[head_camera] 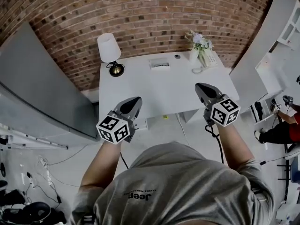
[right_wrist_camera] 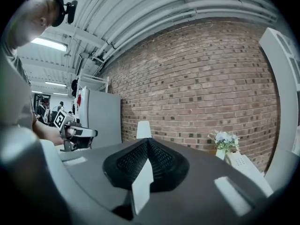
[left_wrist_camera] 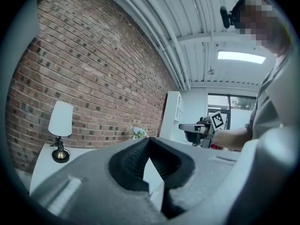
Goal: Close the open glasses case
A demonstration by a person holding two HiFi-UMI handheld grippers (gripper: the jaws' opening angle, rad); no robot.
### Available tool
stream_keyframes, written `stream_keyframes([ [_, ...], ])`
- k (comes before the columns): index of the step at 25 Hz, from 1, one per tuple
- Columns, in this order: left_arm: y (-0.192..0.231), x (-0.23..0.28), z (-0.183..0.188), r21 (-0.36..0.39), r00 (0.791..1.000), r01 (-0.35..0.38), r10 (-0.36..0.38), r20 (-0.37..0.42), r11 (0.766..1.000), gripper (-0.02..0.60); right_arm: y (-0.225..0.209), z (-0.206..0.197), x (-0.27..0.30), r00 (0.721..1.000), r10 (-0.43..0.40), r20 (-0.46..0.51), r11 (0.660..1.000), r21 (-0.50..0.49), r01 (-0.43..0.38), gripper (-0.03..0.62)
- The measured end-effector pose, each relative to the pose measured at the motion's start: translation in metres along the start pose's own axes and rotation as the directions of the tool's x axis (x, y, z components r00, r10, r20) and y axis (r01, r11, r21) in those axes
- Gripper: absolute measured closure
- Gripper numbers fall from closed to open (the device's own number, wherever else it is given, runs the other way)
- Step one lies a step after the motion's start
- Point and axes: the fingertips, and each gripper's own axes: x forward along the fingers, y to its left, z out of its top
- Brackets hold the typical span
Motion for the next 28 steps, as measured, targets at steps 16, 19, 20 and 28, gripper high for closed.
stream_keyframes([
  [16, 0.078, 0.152, 0.014, 0.024, 0.987, -0.161, 0.161, -0.005, 0.987, 0.584, -0.156, -0.001, 0.131, 0.979, 0.206, 0.002, 0.978, -0.025, -0.206, 0.585],
  [19, 0.088, 0.191, 0.017, 0.012, 0.982, -0.188, 0.188, -0.006, 0.982, 0.584, -0.188, -0.002, 0.153, 0.967, 0.255, -0.017, 0.967, -0.02, -0.256, 0.585],
  [20, 0.09, 0.204, 0.017, 0.009, 0.981, -0.195, 0.195, -0.007, 0.981, 0.584, -0.197, -0.003, 0.16, 0.962, 0.272, -0.024, 0.962, -0.018, -0.273, 0.585],
  [28, 0.112, 0.271, 0.002, 0.005, 0.977, -0.204, 0.204, -0.066, 0.979, 0.584, -0.24, -0.021, 0.213, 0.934, 0.354, -0.047, 0.935, -0.001, -0.354, 0.585],
])
